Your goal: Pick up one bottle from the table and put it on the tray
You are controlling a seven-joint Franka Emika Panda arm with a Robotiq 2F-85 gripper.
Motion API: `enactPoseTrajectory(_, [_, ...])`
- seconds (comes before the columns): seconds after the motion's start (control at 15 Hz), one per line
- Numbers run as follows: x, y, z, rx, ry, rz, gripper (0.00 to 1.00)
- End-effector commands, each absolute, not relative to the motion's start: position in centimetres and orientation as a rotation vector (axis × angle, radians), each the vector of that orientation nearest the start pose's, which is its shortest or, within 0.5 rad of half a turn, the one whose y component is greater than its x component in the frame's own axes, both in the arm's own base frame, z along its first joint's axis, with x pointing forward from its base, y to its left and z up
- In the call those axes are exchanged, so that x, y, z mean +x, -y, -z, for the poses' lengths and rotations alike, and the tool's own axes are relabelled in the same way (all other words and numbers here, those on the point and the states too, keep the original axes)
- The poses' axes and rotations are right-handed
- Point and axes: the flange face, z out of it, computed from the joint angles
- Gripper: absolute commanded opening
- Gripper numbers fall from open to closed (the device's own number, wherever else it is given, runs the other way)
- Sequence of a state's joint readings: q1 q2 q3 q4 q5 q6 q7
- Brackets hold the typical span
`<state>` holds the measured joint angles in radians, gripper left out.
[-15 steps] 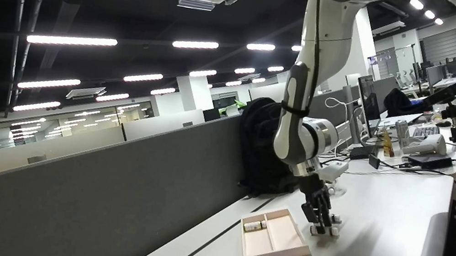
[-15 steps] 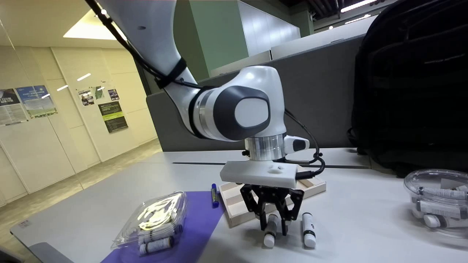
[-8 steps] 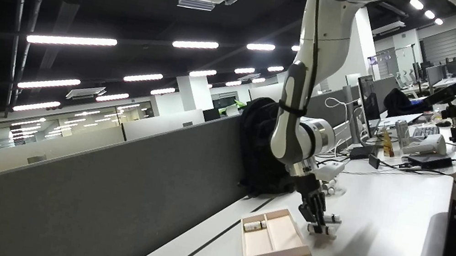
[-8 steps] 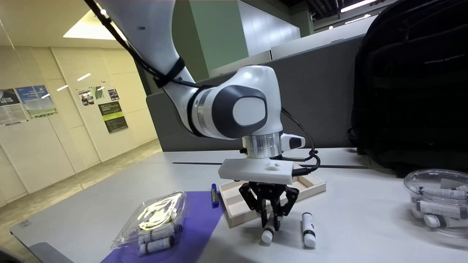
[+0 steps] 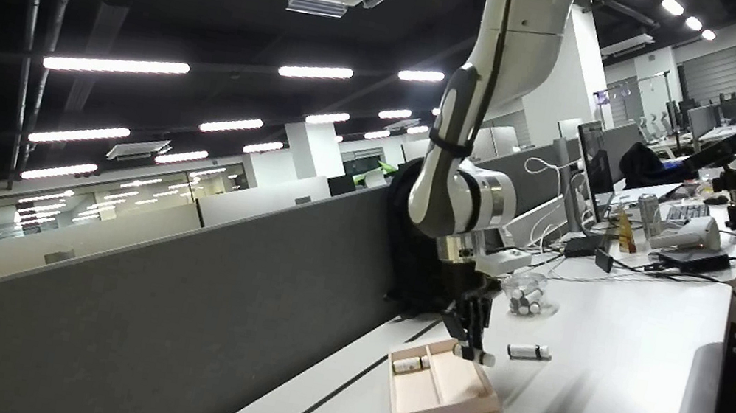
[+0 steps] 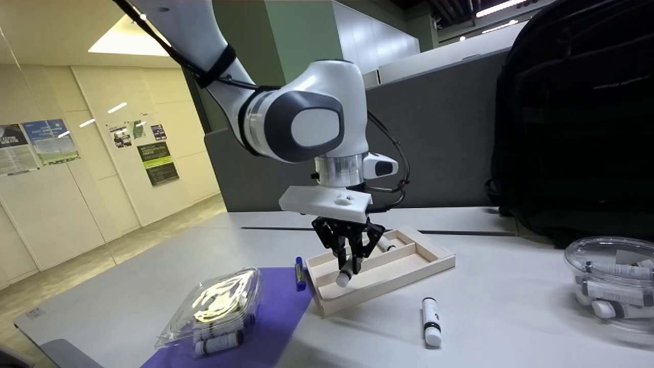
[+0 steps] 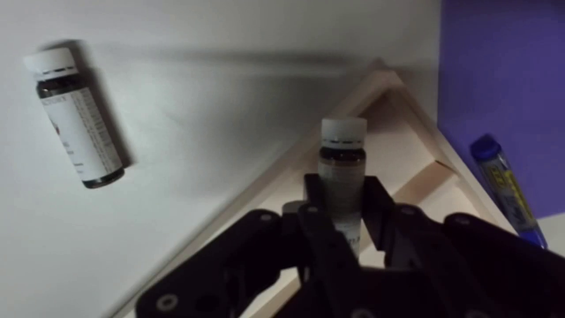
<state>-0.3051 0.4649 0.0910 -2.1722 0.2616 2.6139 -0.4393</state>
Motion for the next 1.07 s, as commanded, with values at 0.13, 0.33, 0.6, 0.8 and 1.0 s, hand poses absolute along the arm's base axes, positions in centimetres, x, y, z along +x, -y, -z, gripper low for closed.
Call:
enactPoseTrajectory(0.13, [56.3,12.1,-18.3,-2.891,-0.25,0.135,0.07])
enactPoseTrajectory(0.33, [56.8,13.0,-17.4,-2.877,-0.345,0.148,0.07])
enactPoseTrajectory(0.6, [57.4,13.8,-15.9,-2.845,-0.452,0.147,0.07])
enactPoseTrajectory(0.8, [57.7,14.2,-14.9,-2.826,-0.511,0.123,0.3])
enactPoseTrajectory(1.0, [57.9,14.2,-14.3,-2.808,-0.553,0.103,0.55])
